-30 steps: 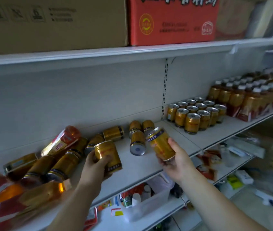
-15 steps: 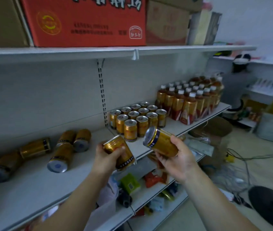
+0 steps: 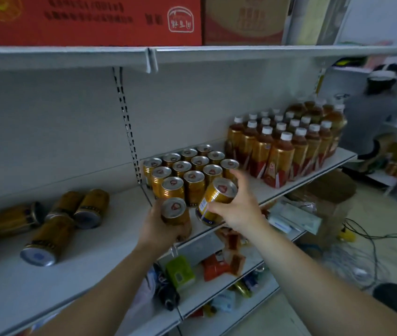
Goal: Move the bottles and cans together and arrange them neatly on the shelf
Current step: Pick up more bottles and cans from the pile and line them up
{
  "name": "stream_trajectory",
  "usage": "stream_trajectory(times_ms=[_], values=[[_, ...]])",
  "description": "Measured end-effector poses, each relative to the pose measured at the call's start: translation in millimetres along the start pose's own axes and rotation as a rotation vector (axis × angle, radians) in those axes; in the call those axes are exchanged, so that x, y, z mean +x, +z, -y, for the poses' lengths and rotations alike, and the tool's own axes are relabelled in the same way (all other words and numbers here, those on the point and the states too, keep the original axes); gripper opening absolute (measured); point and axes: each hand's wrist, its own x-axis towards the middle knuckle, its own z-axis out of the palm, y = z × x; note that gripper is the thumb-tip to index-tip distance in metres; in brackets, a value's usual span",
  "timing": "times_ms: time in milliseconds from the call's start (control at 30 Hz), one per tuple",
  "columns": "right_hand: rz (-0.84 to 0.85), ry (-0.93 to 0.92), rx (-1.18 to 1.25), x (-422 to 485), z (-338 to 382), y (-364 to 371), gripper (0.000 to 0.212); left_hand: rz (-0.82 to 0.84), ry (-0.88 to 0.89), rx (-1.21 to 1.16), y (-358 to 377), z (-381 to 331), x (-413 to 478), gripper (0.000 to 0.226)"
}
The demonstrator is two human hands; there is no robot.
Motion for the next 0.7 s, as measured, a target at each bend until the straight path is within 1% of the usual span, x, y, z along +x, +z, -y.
stream_trajectory(times_ms=[100, 200, 267, 333, 433, 533, 633, 700], values=[[0.098, -0.072, -0.174, 24, -15, 18, 0.099, 0.025, 0.043, 0.063, 7, 14, 17, 0.073], [0.172, -0.108, -0.258, 41, -30, 30, 0.104, -0.041, 0.094, 0.181, 13, 21, 25, 0.083], [0.225, -0.121, -0.311, 49, -42, 34, 0.104, -0.071, 0.110, 0.234, 13, 25, 28, 0.095], [0.316, -0.157, -0.405, 58, -50, 33, 0.100, -0.073, 0.104, 0.236, 13, 26, 28, 0.103], [0.406, -0.265, -0.505, 78, -53, 28, 0.094, -0.054, 0.058, 0.193, 20, 22, 28, 0.107], [0.502, -0.373, -0.614, 93, -52, 23, 0.092, -0.082, 0.024, 0.126, 31, 17, 25, 0.102], [0.546, -0.437, -0.619, 97, -56, 14, 0.090, -0.149, -0.003, 0.136, 42, 12, 16, 0.094], [0.555, -0.460, -0.596, 100, -58, 8, 0.088, -0.175, -0.018, 0.199, 51, 8, 12, 0.096]])
